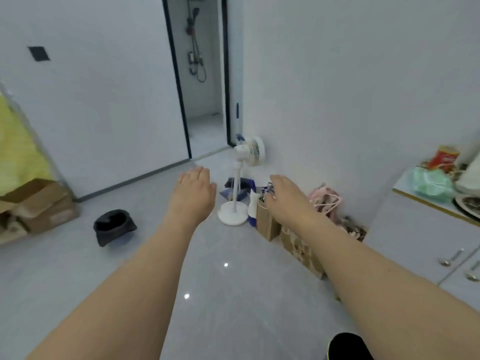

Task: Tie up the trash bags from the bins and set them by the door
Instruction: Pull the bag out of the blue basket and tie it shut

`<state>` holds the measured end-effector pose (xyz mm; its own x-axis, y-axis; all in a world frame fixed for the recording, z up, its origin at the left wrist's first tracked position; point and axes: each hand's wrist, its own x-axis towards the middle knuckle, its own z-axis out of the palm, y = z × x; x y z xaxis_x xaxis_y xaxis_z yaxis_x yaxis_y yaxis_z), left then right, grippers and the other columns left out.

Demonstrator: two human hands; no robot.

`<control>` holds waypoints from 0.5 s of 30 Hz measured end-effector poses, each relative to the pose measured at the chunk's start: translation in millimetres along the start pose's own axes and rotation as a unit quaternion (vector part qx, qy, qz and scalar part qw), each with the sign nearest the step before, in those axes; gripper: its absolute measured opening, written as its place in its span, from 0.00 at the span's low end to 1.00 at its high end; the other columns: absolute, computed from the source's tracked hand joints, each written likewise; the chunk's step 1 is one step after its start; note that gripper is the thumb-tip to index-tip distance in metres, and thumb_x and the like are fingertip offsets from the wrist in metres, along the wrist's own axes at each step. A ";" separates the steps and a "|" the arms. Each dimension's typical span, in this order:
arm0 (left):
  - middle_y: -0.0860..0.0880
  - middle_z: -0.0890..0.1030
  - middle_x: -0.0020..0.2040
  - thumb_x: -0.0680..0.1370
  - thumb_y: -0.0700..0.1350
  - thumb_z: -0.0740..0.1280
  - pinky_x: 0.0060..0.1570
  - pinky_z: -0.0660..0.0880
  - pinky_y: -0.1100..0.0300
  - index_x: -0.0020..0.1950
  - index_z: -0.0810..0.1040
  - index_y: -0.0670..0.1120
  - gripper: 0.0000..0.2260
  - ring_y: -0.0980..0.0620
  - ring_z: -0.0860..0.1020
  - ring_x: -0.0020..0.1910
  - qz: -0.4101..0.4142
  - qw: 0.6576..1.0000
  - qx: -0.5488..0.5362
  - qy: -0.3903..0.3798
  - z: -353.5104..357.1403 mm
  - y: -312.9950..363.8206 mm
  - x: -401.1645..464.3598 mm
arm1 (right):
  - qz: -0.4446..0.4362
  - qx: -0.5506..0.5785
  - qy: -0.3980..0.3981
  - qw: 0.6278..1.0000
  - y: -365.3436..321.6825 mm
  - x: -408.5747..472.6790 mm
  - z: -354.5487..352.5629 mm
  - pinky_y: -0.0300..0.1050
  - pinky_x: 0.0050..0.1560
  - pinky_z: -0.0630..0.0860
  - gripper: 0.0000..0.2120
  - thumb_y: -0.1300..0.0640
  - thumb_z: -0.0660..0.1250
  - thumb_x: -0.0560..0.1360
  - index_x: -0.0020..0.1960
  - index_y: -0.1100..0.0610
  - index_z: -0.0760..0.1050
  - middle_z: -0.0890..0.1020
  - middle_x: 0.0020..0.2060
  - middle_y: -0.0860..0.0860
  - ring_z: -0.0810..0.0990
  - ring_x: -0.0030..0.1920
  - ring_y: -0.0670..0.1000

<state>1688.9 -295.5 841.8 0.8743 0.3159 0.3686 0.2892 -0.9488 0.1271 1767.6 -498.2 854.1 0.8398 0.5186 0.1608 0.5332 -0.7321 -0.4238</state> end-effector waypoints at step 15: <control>0.41 0.70 0.70 0.82 0.48 0.54 0.71 0.60 0.47 0.71 0.66 0.39 0.20 0.42 0.68 0.68 -0.112 0.988 0.054 -0.091 107.2 -211.3 108.0 | -0.108 -0.009 -0.131 0.986 -94.8 225.7 160.3 0.48 0.64 0.64 0.16 0.58 0.56 0.78 0.64 0.64 0.68 0.73 0.63 0.59 0.69 0.64 0.57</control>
<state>1764.0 -61.4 756.0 0.8367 0.5206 0.1700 0.5140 -0.8536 0.0843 1890.2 -241.0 787.7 0.6533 0.7571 0.0097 0.6998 -0.5989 -0.3895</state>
